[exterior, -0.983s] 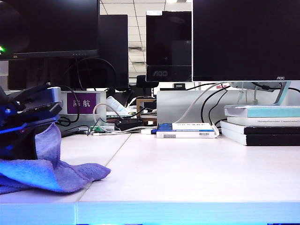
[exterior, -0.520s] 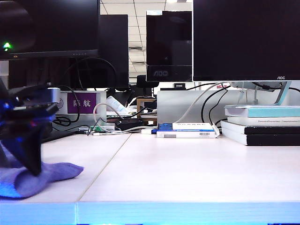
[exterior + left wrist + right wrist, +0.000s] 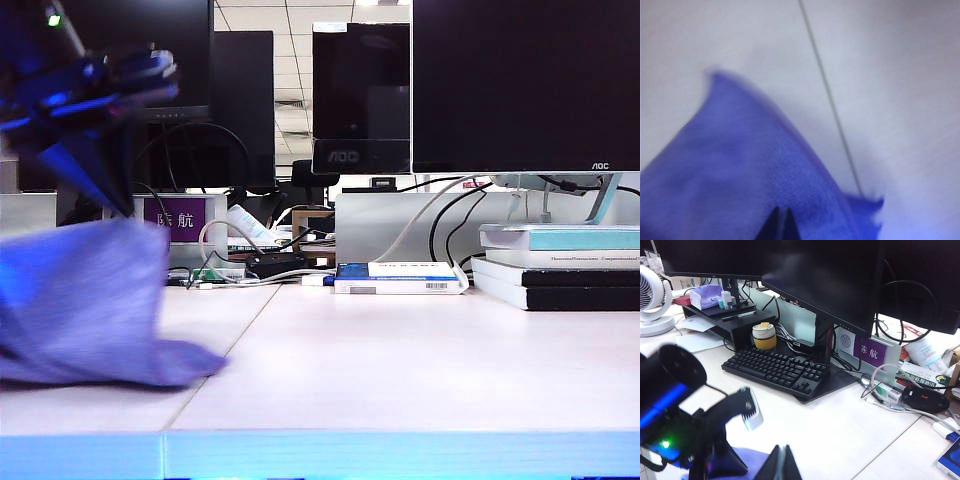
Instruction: Wipe the table from front to back using the rag.
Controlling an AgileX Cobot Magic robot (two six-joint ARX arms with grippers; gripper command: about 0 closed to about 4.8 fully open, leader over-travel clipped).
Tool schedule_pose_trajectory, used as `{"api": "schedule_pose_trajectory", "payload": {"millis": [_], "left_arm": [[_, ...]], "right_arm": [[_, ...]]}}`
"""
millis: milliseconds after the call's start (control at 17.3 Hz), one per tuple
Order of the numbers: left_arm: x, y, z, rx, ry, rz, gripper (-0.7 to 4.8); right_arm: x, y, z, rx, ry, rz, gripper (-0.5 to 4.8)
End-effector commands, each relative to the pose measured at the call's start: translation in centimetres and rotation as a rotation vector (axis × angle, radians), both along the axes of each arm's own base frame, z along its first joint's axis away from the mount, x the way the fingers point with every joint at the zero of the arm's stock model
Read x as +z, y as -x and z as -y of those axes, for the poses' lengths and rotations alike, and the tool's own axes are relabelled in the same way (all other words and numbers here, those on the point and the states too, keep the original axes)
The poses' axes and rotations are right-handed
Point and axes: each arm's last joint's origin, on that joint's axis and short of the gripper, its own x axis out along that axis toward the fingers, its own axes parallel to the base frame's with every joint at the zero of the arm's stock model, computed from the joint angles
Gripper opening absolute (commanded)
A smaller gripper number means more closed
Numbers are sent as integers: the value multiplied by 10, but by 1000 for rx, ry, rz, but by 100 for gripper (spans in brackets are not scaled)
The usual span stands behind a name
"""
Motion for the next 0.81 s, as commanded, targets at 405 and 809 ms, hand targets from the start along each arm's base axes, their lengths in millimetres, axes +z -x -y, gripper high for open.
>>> {"api": "schedule_pose_trajectory", "payload": {"millis": [405,809], "left_arm": [[43,14,-8,-18,1,47,284],[106,60,-34,25,142,422,-6]], "right_arm": [[-9,-12,-11,25,20,-33,-1],[7,16,18,-140,16,-12,-1]]}}
